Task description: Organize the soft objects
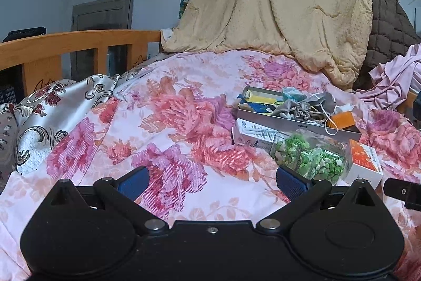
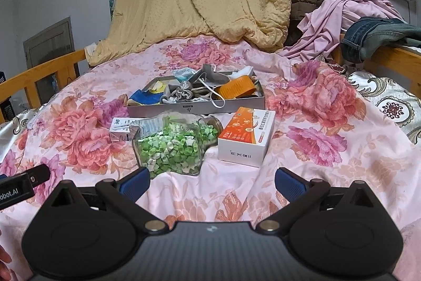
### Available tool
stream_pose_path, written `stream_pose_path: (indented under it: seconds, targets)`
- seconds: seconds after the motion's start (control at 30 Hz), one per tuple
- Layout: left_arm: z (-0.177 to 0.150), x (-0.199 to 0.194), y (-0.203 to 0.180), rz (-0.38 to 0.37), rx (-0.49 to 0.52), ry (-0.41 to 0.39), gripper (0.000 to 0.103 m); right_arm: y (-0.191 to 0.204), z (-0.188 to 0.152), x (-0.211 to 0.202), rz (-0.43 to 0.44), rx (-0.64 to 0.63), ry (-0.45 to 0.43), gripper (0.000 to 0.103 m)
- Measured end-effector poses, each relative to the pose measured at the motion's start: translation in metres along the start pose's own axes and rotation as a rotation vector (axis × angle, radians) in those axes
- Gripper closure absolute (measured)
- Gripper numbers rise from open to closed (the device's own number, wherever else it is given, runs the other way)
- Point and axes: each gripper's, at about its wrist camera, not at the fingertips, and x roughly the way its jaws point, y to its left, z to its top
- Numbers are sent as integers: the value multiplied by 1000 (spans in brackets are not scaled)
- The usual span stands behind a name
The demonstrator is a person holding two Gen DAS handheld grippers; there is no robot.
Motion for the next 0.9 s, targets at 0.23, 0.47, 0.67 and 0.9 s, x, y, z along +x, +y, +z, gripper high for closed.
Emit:
stream_pose_path:
  seconds: [0.23, 0.47, 0.67, 0.9]
  targets:
    - [-1, 0, -1, -2, 16, -1, 1, 0, 0, 0, 4, -5, 4, 0]
    - [-2, -1, -2, -3, 21, 0, 1, 1, 0, 0, 4, -5, 5, 0]
    - [-2, -2, -1, 9, 22, -11, 1, 2, -2, 1, 10, -13, 8, 0]
    - [-1, -2, -1, 6, 31, -15, 1, 2, -2, 1, 10, -13, 8, 0]
